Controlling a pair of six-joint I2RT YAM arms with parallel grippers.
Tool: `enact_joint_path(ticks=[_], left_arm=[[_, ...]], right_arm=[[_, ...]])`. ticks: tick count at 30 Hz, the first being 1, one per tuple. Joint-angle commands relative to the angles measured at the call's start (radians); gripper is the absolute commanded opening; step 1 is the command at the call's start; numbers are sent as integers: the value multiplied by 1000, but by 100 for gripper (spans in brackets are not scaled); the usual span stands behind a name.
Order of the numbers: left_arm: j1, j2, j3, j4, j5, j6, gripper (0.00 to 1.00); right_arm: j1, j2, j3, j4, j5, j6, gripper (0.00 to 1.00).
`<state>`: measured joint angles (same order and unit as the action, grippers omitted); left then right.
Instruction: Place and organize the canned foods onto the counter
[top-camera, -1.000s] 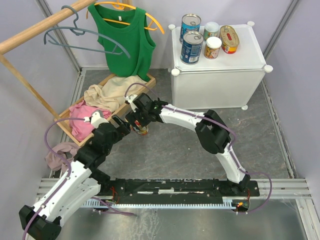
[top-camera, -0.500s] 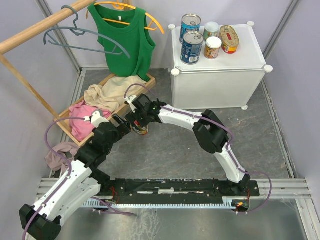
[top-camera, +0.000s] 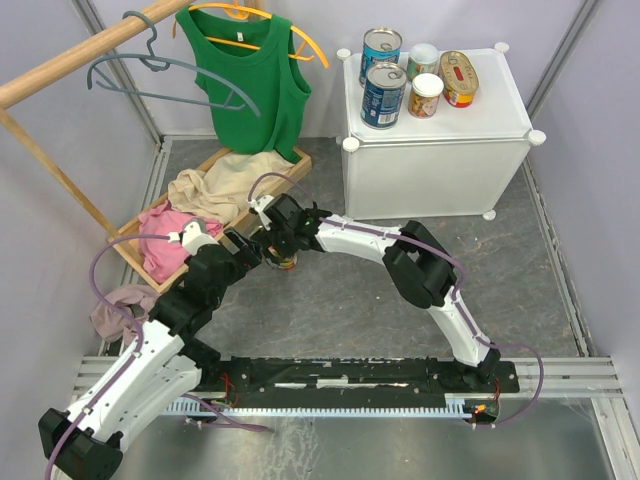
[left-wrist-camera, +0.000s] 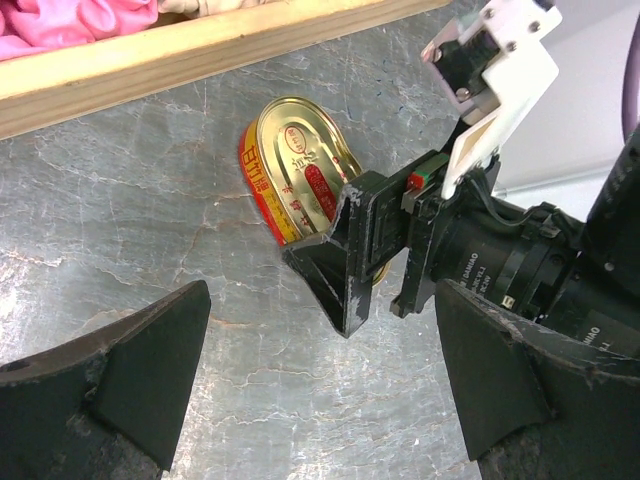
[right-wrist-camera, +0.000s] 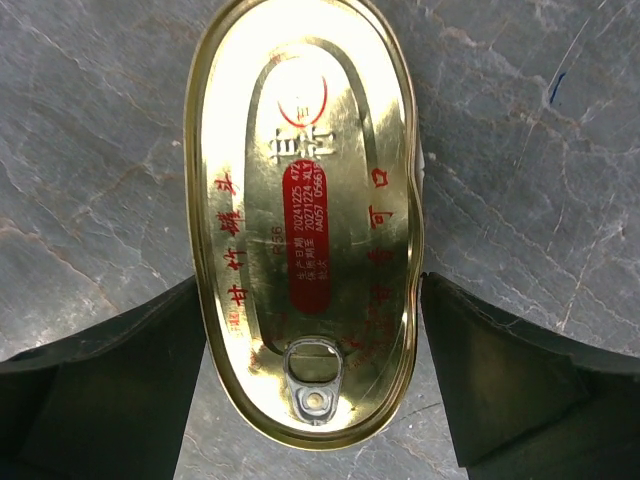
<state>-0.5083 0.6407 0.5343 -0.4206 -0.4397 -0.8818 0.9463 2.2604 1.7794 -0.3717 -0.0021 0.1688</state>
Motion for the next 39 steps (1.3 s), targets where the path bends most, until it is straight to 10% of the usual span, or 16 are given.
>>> enact_joint_path(ticks=[1, 13, 26, 39], left_arm=[[-3, -7, 25, 42, -24, -46, 99], [-3, -9, 10, 68, -22, -51, 99], [-2, -37, 6, 64, -41, -40, 99], [-2, -60, 11, 65, -54, -35, 99]], right_arm=[[4, 11, -28, 62, 14, 12, 92], [11, 2, -133, 208, 28, 19, 79], [22, -74, -268, 321, 63, 14, 26], [40, -184, -323, 312, 96, -6, 12]])
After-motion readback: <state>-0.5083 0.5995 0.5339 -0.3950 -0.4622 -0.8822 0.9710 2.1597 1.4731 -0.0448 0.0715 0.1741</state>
